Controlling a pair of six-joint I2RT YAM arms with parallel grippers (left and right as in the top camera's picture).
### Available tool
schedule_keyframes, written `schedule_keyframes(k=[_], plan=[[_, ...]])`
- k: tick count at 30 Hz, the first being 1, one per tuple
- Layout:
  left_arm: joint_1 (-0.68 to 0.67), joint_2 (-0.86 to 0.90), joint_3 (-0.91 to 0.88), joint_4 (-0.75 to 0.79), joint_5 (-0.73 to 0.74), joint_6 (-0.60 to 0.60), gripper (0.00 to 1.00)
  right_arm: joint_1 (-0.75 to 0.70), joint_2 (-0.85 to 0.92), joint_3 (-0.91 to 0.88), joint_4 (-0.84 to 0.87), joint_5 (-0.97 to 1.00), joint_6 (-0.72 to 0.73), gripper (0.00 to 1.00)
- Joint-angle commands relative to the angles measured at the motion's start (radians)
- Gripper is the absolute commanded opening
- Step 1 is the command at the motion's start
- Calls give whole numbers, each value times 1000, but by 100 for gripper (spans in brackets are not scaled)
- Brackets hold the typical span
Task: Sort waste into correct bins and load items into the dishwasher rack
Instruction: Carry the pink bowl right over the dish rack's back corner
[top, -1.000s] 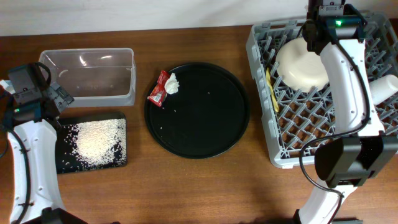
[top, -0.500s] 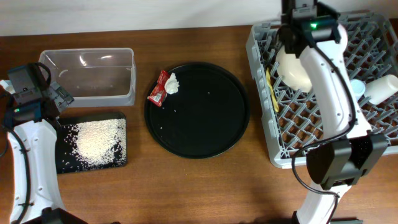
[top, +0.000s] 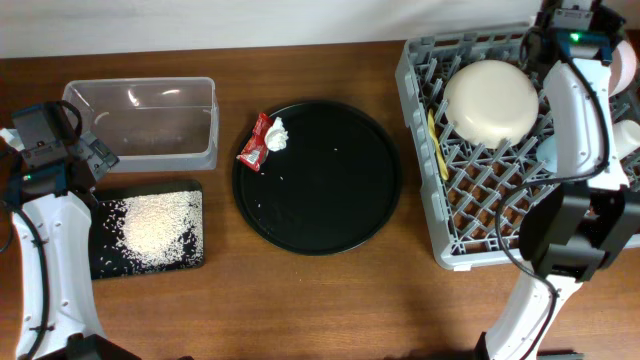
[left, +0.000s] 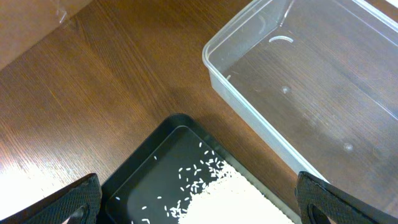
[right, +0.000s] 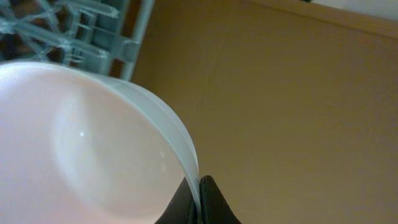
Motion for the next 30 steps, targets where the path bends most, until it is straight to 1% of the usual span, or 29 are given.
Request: schedule_keyframes(k=[1,5,13,15,19,24,30], plan=[[3,-21,12,1,1,-9,99,-37,53,10,107,3,-127,4],[3,-21,12,1,1,-9,99,-58,108,10,226,-13,-178,4],[3,-21,12,1,1,-9,99,-64,169,6,253,-35,-257,4],[3,-21,12,1,1,-9,99,-64,169,-1,354,-35,-325,4],[3,-21,12,1,1,-9,99,-66,169,-7,354,-63,-343,4],[3,-21,12,1,1,-9,99,-71,177,-32,358,-88,-440,4],[3,-21,12,1,1,-9,99,-72,201,-32,386,-87,-439,4]])
